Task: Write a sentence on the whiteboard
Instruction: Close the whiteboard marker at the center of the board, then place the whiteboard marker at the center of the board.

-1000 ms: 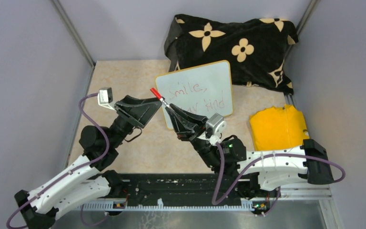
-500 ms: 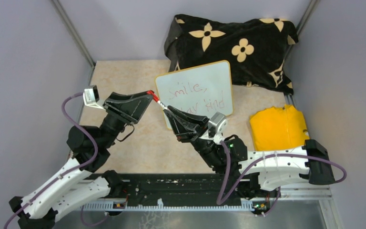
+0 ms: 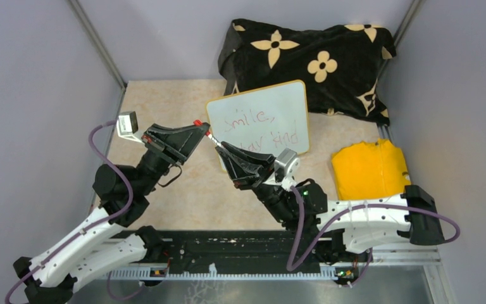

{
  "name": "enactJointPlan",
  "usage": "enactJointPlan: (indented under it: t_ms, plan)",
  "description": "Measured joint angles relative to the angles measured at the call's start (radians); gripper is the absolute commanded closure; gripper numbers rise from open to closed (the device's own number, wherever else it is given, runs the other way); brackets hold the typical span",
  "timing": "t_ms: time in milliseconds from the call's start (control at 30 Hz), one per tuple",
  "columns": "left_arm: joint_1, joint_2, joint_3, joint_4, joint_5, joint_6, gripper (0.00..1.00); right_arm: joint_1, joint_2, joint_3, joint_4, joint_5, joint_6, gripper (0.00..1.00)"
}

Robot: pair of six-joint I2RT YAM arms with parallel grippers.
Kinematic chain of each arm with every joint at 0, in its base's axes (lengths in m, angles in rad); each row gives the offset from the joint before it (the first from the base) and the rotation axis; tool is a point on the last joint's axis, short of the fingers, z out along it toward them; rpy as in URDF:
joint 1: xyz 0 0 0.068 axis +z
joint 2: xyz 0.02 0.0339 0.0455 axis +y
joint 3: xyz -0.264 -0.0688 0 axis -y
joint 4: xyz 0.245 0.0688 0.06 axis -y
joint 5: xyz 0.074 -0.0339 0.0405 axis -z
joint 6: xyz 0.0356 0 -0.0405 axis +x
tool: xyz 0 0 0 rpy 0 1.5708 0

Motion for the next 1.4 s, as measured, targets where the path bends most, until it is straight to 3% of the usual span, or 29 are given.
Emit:
enactJointPlan:
  t_ms: [433,500,700,767,933,1167,1400]
  plan:
    - [0.003,0.045,-0.029,0.110,0.023,-0.081,1.00,-0.003,0.005,0.000,-0.002,0.028,-0.011,1.00]
    - [0.003,0.039,-0.033,0.108,0.017,-0.080,1.00,-0.003,0.002,0.000,-0.010,0.030,-0.011,0.89]
    - [-0.003,-0.018,-0.045,0.000,-0.052,-0.034,1.00,-0.003,-0.089,0.000,-0.218,0.023,0.041,0.37]
    - [-0.002,-0.037,-0.058,-0.032,-0.090,-0.018,1.00,-0.003,-0.133,0.023,-0.333,0.024,0.077,0.29]
    - [-0.002,-0.068,-0.069,-0.116,-0.173,0.040,1.00,-0.004,-0.231,0.093,-0.634,0.024,0.176,0.28]
    - [-0.002,-0.061,0.011,-0.321,-0.200,0.196,1.00,-0.024,-0.360,0.072,-0.963,0.050,0.328,0.33]
    - [-0.002,-0.058,0.029,-0.439,-0.010,0.357,1.00,-0.153,-0.340,0.075,-1.156,-0.143,0.457,0.37]
